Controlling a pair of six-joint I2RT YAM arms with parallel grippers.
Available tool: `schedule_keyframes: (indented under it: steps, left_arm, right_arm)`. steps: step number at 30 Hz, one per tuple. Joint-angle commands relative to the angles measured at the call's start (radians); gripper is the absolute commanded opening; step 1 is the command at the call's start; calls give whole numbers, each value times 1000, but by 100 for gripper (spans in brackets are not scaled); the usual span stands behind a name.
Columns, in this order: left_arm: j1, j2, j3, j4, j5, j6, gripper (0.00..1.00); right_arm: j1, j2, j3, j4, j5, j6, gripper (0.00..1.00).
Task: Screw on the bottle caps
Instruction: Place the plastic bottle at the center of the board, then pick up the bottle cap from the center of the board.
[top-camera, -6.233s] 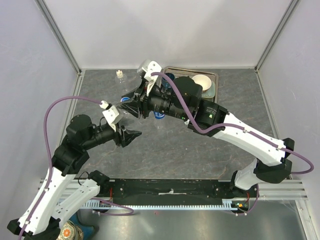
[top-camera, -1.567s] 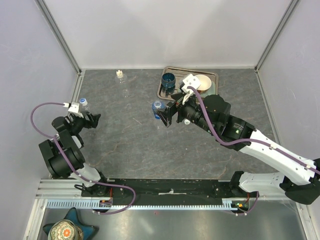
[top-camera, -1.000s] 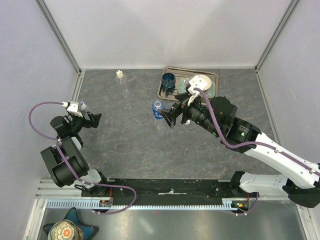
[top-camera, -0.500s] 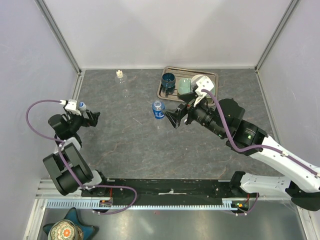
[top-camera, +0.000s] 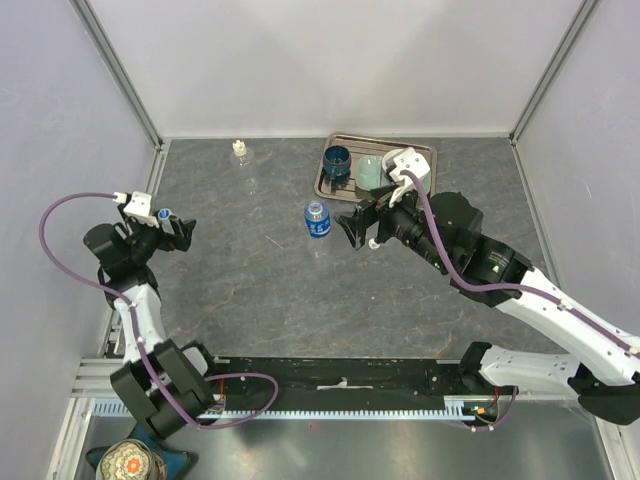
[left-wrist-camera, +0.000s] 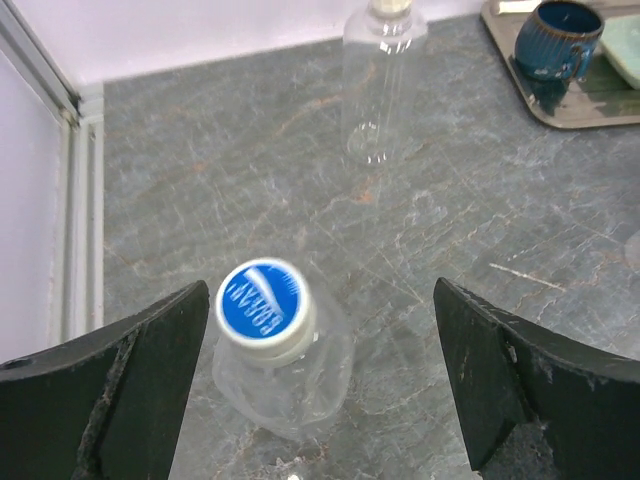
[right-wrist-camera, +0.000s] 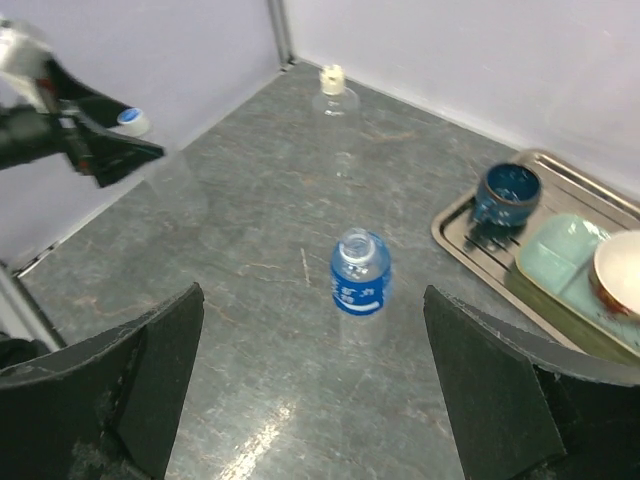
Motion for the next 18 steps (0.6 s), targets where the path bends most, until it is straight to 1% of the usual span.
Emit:
schedule_keyframes:
  steps: [1, 4, 5, 7, 8, 9, 10, 11, 13, 14, 15, 17, 18]
  left_arm:
    - [6, -118, 96, -232, 39, 97, 99]
    - [6, -180, 159, -332, 71, 120, 99]
    - [6, -189, 200, -396, 83, 123, 99]
    - [8, -203, 253, -462, 138, 123, 99]
    - [5, -203, 315, -535, 166, 125, 99]
    - [5, -200, 345, -560, 228, 125, 99]
    - [2, -200, 374, -577, 258, 116, 99]
    - [-1, -198, 427, -582, 283, 72, 99]
    - [-36, -183, 487, -596, 323, 24, 99]
    - [-59, -177, 553, -608, 324, -8, 99]
    - [-113, -169, 587, -651, 326, -10, 99]
    - [-183, -157, 674, -683, 318, -22, 99]
    - [-284, -152, 699, -693, 288, -32, 99]
  right_arm:
    - [-67, -6, -26, -41, 78, 71, 98]
    - [-131, -20, -57, -49, 46, 113, 98]
    - [-142, -26, -64, -47, 29, 122, 98]
    - [-175, -43, -65, -52, 16, 145, 98]
    - [-184, -49, -60, -55, 13, 154, 98]
    - [-202, -65, -54, -60, 12, 159, 98]
    - [-210, -71, -46, -70, 13, 164, 98]
    - [-219, -74, -29, -78, 12, 173, 98]
    - [-234, -82, -12, -98, 12, 179, 98]
    - [-237, -86, 4, -101, 15, 180, 98]
    - [-241, -92, 9, -107, 18, 183, 98]
    - [-242, -106, 20, -121, 42, 188, 98]
    - [-244, -126, 23, -124, 51, 188, 98]
